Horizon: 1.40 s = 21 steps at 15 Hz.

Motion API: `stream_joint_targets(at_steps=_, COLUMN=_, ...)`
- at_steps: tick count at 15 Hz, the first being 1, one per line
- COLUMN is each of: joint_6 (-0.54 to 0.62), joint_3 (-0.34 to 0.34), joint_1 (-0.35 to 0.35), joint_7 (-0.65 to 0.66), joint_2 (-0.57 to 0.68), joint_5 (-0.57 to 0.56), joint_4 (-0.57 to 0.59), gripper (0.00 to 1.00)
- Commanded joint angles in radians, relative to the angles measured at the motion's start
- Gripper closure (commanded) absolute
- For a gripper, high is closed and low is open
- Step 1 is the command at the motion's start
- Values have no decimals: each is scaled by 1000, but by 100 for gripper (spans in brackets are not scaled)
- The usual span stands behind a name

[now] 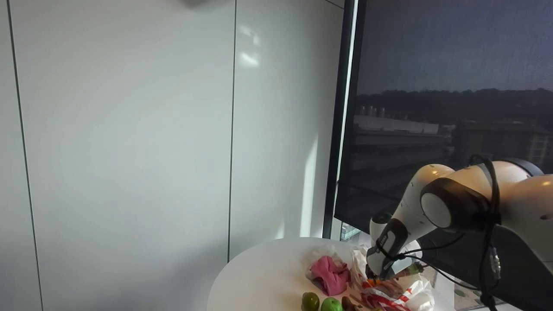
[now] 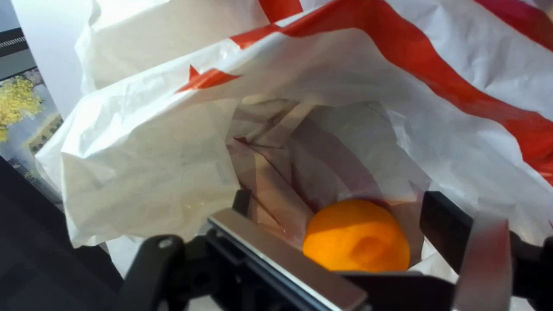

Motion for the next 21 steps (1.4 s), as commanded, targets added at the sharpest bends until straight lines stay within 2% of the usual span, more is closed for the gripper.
stream_joint_targets(at_steps=1, joint_6=-33, joint_3=-26, joint_1=7, joint_7=68, joint_2=141, joint_5=3, joint_4=178, gripper=0)
stream_joint_targets(at_steps=8, joint_6=-91, joint_3=-5, joint_1=-76, joint_7=37, joint_2=293, joint_5=5, joint_4=435, gripper=0)
stream_joint_targets(at_steps=16, joint_6=-113, joint_3=62, joint_1=-183, joint_7=-18, joint_2=382, joint_5=12, joint_4=604, gripper=0)
stream_joint_targets(at_steps=17, joint_6=-114, joint_3=70, joint_1=-192, joint_7=-21, joint_2=389, joint_5=14, joint_4=615, gripper=25)
stream_joint_targets(at_steps=18, joint_6=-119, joint_3=76, joint_1=-200, joint_7=-26, joint_2=395, joint_5=14, joint_4=626, gripper=26)
stream_joint_targets(at_steps=20, joint_6=-125, joint_3=84, joint_1=-210, joint_7=-31, joint_2=395, joint_5=14, joint_4=635, gripper=40)
stream_joint_targets(at_steps=21, joint_6=-134, joint_3=87, joint_1=-213, joint_7=-34, joint_2=385, joint_5=13, joint_4=632, gripper=41)
